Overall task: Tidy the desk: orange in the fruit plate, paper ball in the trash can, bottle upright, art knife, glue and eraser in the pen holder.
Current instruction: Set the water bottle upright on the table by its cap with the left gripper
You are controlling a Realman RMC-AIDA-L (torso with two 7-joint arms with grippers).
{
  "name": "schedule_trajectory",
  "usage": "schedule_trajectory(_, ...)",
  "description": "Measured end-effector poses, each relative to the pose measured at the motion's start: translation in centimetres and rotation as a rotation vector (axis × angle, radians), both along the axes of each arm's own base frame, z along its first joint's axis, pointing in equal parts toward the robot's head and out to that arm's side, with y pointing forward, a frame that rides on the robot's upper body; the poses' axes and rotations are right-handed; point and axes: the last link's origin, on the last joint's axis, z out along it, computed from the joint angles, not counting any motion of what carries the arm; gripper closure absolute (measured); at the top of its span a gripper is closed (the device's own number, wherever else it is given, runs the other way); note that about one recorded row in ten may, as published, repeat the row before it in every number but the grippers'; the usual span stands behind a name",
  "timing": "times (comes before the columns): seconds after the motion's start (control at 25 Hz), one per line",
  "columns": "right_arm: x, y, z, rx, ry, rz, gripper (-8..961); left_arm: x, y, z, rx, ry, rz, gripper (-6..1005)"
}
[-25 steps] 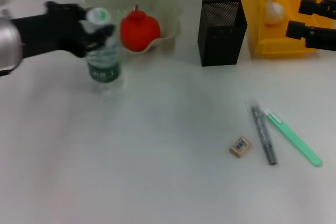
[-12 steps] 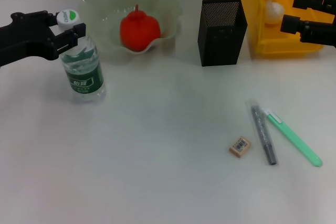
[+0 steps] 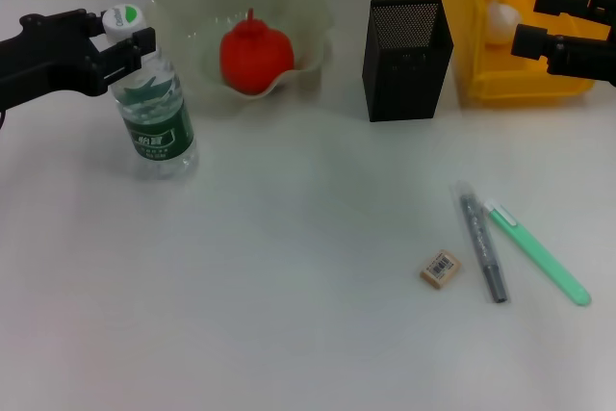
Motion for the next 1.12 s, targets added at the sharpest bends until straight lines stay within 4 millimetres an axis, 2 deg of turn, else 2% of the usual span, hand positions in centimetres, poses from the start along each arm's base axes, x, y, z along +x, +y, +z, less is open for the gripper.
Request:
schedule_trajectory(0.52, 0.0, 0.1, -0.1, -0.002, 0.004, -0.005, 116, -0.4, 0.2, -0.7, -0.024, -0.006, 0.002, 478)
schedule_trajectory(1.12, 0.0, 0.1, -0.1, -0.014, -0.005, -0.001, 117, -1.1, -1.1, -0.3, -0.040, -0.028, -0.001, 456)
